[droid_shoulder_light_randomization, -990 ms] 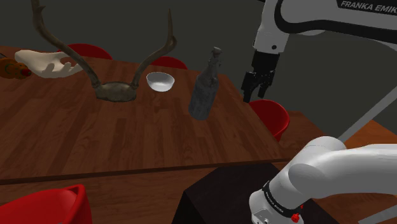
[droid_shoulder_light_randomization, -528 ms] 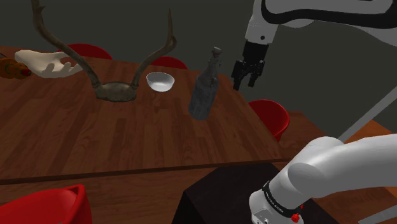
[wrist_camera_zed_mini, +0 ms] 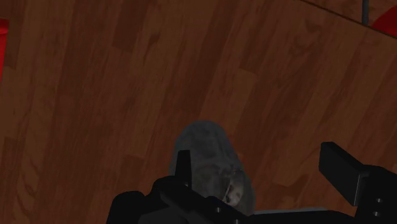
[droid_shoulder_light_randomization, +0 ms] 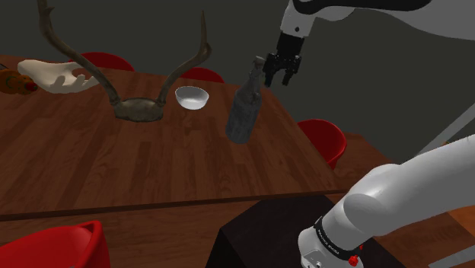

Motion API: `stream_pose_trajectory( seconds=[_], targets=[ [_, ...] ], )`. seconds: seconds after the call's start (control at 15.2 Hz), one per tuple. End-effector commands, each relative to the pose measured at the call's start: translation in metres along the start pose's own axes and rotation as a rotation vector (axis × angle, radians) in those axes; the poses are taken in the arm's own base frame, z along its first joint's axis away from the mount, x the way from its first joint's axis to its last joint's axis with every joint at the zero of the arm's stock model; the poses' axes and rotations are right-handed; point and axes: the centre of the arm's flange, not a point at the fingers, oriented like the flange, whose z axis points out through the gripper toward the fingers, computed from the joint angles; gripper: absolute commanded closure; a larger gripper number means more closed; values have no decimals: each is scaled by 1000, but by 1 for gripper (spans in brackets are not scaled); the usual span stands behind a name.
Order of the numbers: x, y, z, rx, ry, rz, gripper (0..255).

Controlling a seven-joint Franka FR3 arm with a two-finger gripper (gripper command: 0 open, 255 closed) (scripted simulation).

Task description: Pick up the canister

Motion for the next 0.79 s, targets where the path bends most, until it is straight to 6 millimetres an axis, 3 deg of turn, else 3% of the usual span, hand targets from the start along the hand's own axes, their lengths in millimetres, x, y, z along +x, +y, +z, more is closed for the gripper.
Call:
stream_pose_trajectory(
  seconds=[0.0,0.46,0.73],
  targets=[
    [21,9,-8,2,24,6,0],
    [91,33,-37,12,103,26,0],
    [92,34,-16,12,103,26,0]
  ],
)
